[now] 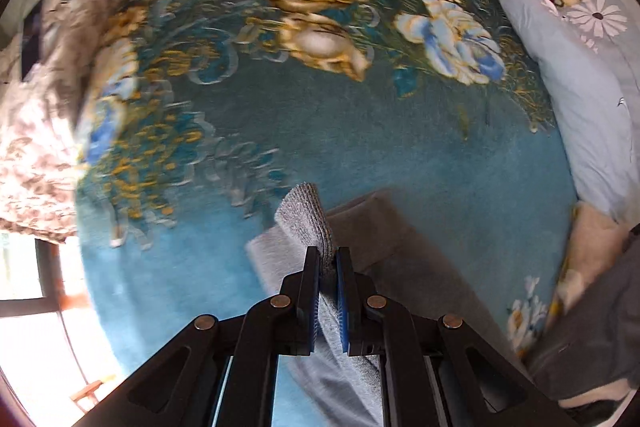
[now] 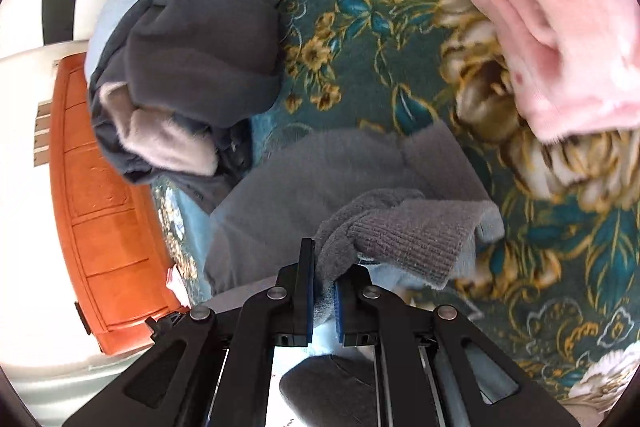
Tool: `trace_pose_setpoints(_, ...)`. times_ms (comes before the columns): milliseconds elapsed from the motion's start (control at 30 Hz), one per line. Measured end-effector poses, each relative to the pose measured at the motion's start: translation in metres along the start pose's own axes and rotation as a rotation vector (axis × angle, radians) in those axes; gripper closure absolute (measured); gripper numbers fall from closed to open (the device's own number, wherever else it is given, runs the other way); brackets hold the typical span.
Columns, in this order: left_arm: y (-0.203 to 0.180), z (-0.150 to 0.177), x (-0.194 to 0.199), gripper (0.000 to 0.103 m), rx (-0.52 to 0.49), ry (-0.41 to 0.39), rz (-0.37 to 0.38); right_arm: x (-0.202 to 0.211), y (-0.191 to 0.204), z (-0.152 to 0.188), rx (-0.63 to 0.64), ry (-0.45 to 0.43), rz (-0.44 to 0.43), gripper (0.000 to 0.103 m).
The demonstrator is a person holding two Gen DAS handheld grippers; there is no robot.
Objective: Fold clothes
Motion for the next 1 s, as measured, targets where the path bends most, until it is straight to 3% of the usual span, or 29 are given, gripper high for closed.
trace_pose_setpoints(100,-0.007,-0.01,-0.007,0.089,0.048,-0.054,0.095,-0.014,0.004,-0.014,0.007,-0.005,0.011,0.095)
trace_pose_setpoints(167,-0.011,-0.017,-0.012,0.062,0.081,-0.091,0.158,-0.022,0.007,-0.02,0.04,-0.01,0.015,0.093)
trace_pose_setpoints(233,-0.009,-0.023,-0.012,0.052,0.1,-0.131,0.206,-0.028,0.009,-0.023,0.069,-0.021,0.009,0.091)
trace_pose_setpoints(400,0.034,-0.018,-0.008,0.052,0.138,-0.186,0.197,-0.03,0.003,-0.026,0.083,-0.068,-0.027,0.087)
trace_pose_setpoints(467,0.052,0.0,-0.014,0.052,0.128,-0.147,0.18,-0.023,0.002,-0.027,0.09,-0.096,-0.057,0.08)
trace_pose_setpoints(533,0.069,0.02,-0.022,0.052,0.117,-0.097,0.167,-0.012,0.0,-0.027,0.123,-0.133,-0.052,0.064)
trace_pose_setpoints(600,0.078,0.037,-0.028,0.052,0.134,-0.053,0.194,-0.001,-0.002,-0.027,0.141,-0.161,-0.047,0.062)
trace_pose_setpoints(700,0.084,0.055,-0.037,0.052,0.247,-0.001,0.286,0.012,-0.01,-0.027,0.132,-0.179,-0.042,0.06)
trace_pose_setpoints(833,0.071,0.056,-0.042,0.051,0.238,-0.019,0.282,0.014,-0.036,-0.004,0.106,-0.103,-0.013,0.056)
trace_pose_setpoints(1000,0.056,0.049,-0.049,0.053,0.206,-0.056,0.248,-0.012,-0.078,0.051,0.035,0.007,0.012,0.048)
Point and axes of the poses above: each gripper's, at about its wrist camera, not at the fingertips, and x roughly against the way its jaws point, y to its left, z to its underside, the point moved 6 cm from there along -x, roughly the way its jaws point, and after that the axes turned 14 degrees about -y, right-handed, at the moved point
